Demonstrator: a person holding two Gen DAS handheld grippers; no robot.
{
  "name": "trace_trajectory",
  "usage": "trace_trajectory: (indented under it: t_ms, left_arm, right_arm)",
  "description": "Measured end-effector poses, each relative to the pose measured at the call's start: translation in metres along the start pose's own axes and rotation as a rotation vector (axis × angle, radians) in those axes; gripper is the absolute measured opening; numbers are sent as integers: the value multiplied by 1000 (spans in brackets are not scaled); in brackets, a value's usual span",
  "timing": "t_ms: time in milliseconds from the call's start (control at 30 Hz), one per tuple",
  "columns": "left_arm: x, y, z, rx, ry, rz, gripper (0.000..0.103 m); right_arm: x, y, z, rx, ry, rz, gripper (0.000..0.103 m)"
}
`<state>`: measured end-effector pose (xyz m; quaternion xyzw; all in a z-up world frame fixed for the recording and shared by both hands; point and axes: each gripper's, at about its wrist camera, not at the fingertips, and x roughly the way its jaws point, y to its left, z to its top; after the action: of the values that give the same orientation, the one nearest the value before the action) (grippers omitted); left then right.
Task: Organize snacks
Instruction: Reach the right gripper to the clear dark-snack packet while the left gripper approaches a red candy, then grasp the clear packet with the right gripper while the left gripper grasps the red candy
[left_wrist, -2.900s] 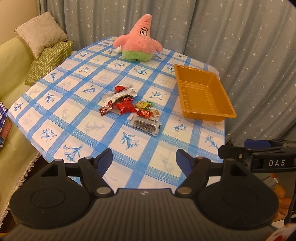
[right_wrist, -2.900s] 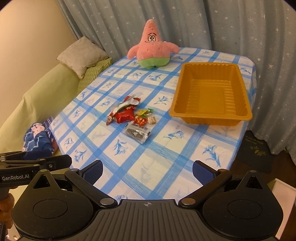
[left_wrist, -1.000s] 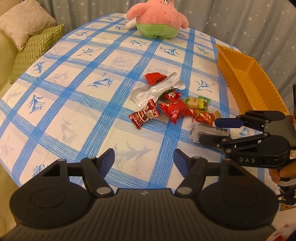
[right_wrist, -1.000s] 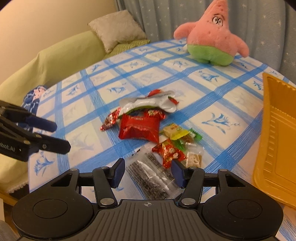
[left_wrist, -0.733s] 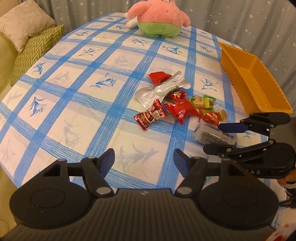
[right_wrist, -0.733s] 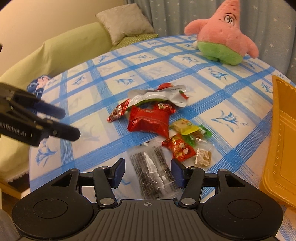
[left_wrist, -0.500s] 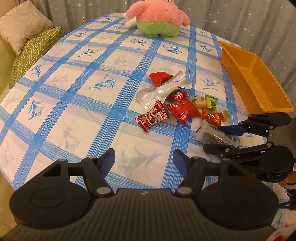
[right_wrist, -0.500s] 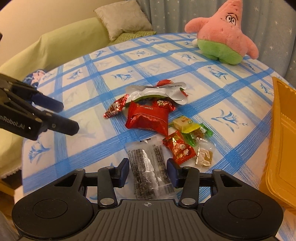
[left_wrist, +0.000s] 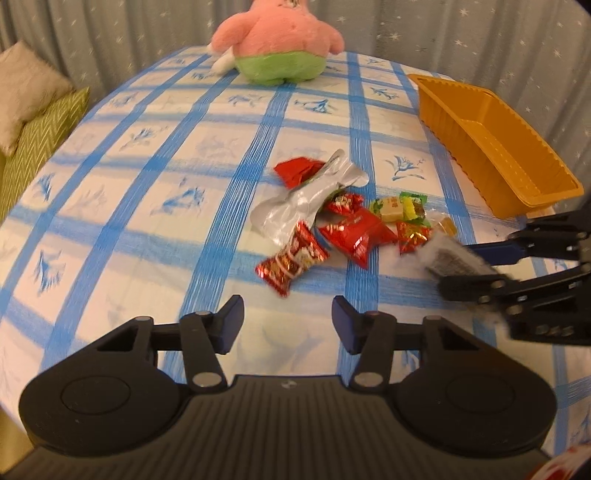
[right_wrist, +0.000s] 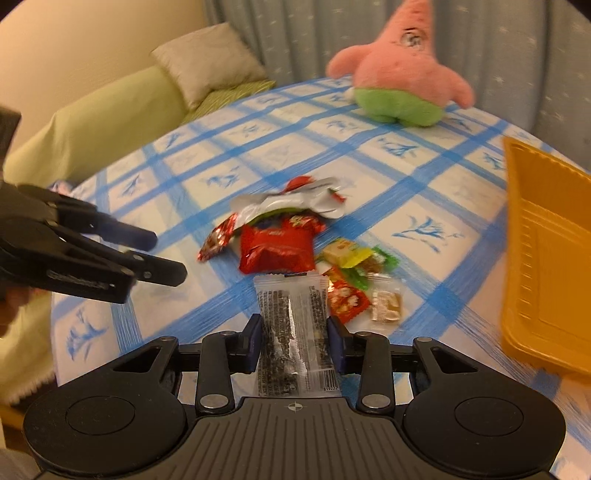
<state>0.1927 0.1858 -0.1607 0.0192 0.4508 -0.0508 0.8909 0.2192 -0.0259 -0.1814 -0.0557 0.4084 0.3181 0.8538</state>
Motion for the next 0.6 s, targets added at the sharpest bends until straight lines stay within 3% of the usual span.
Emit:
trace_trajectory:
  t_ms: [300,600]
  left_arm:
    - [28,-8,16,141,-24,7,32]
    - [42,-12,18,185,-9,12,26]
  right_arm:
    - [-32,-20,-3,120,-26,-79,37]
    - [-61,-34,-12,218,-48,-133,37]
